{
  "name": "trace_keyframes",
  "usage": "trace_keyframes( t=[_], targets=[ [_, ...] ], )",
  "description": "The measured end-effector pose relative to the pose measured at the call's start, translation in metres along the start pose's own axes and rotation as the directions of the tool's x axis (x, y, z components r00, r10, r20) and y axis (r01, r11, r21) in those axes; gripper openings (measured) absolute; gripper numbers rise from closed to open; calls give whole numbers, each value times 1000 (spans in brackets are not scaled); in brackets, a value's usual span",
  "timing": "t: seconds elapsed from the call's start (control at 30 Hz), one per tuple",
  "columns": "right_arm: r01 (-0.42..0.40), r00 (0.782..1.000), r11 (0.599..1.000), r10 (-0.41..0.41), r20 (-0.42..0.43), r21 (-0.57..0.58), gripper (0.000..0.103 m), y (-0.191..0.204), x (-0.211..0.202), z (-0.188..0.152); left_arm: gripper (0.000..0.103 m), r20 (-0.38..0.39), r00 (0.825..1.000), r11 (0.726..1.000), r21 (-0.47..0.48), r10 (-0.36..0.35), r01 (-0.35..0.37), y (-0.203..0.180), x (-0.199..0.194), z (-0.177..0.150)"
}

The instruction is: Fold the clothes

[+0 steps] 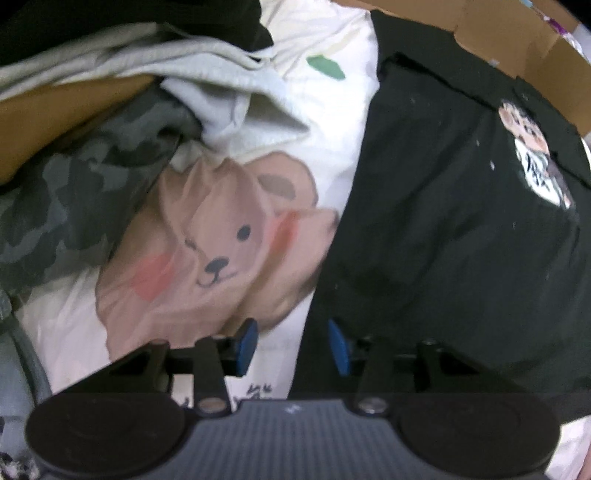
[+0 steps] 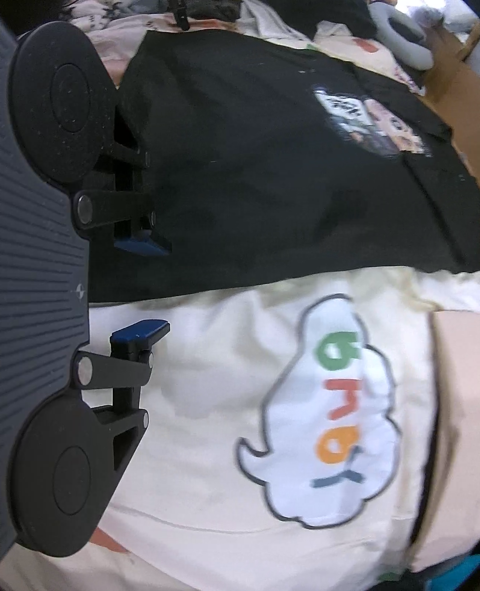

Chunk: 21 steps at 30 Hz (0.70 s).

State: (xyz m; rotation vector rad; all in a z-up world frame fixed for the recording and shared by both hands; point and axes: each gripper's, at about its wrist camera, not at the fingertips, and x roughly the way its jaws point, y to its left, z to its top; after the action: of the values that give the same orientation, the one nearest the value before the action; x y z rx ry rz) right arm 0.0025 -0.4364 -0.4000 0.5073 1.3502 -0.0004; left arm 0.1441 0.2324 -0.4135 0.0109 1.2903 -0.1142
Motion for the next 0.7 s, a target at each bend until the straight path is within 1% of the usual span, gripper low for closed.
trace_keyframes(
  t=[0.07, 0.2, 0.4, 0.53, 0.6, 0.63, 0.7],
  targets=[
    [-3, 1000, 1000, 2, -28, -9, 40, 1, 5, -6, 44, -16, 1000, 1000, 0, 6, -6, 3, 1, -5],
    [5, 997, 1000, -7, -82, -30, 38, 4, 15, -16, 37, -53, 998, 1000, -10, 18, -19, 10, 6, -15],
    [15, 990, 1000, -19, -143, -25, 33, 1, 24, -31, 37, -54, 998, 1000, -22, -9, 8, 20, 5, -30],
    [3, 987, 1000, -6, -160, -18, 31, 1, 27, -39, 37, -54, 998, 1000, 4, -11, 11, 16, 2, -31],
    [-1, 986, 1000, -2, -164, -17, 22, 1, 28, -42, 36, -53, 999, 999, 34, -11, 13, 13, 0, -31],
    [-4, 986, 1000, 1, -166, -20, 16, 2, 28, -42, 36, -51, 999, 999, 38, -13, 15, 13, 0, -31],
    [-10, 985, 1000, 5, -172, -27, 11, 3, 28, -43, 36, -49, 998, 999, 36, -38, 40, 12, -3, -32]
  ],
)
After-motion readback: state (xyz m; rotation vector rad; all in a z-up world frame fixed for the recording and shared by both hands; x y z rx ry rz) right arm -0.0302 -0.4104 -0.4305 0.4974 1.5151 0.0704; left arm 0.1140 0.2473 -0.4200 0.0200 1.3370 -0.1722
